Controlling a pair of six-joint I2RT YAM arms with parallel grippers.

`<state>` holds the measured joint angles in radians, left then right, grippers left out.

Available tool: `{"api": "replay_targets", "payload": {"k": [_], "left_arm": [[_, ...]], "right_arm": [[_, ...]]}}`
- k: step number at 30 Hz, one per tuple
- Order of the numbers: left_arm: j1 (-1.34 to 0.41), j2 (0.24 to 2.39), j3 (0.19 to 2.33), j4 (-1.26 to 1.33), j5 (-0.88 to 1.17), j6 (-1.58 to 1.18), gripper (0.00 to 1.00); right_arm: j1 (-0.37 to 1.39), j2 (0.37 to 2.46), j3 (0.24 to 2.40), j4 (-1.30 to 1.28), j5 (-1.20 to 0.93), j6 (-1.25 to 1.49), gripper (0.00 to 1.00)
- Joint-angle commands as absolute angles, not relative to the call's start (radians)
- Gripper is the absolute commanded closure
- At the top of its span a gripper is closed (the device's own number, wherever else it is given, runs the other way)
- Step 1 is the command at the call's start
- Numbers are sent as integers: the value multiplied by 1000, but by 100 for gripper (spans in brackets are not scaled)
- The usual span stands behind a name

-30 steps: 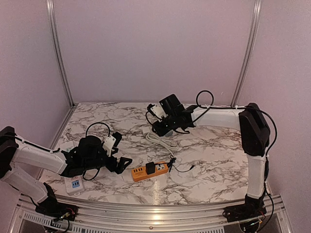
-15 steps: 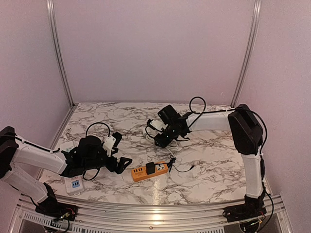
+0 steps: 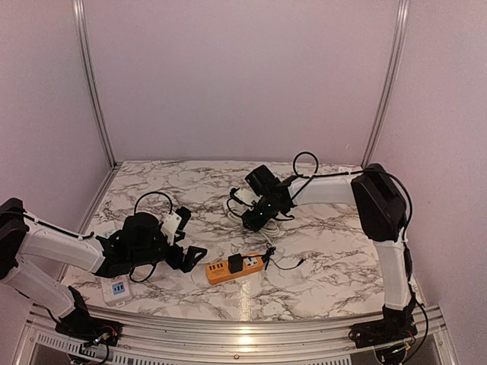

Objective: Insert the plug
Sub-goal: Move the socket to the center of the board.

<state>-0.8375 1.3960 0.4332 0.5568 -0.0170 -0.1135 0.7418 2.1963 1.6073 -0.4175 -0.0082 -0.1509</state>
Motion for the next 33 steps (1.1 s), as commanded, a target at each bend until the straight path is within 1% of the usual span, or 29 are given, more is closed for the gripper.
{"api": "replay_targets", "payload": {"k": [1, 4, 8, 10, 12, 16, 20, 27, 33], "left_arm": [[-831, 1383, 427, 583, -19, -114, 1], [-831, 1388, 429, 583, -16, -115, 1], [-830, 1387, 429, 583, -17, -113, 1], [-832, 1384, 426, 583, -20, -114, 1], [-830, 1382, 425, 583, -21, -112, 1], [-830, 1384, 428, 583, -20, -110, 1], [-831, 1383, 428, 584, -18, -109, 1], [-830, 1378, 426, 583, -21, -107, 1], [-830, 1379, 430, 583, -13, -110, 1]], "right_arm": [[742, 2210, 1639, -438, 24, -174, 54], [741, 2231, 1663, -447, 25, -193, 54], [738, 2275, 1705, -490, 15, -195, 58], [737, 2273, 1698, -489, 11, -184, 65], [736, 2257, 1677, -476, -25, -173, 76], [736, 2214, 1636, -465, -19, -151, 88], [738, 2118, 1553, -429, -5, -114, 89], [721, 1896, 1342, -344, 44, 5, 88], [609, 1758, 1148, -258, 67, 150, 88]]}}
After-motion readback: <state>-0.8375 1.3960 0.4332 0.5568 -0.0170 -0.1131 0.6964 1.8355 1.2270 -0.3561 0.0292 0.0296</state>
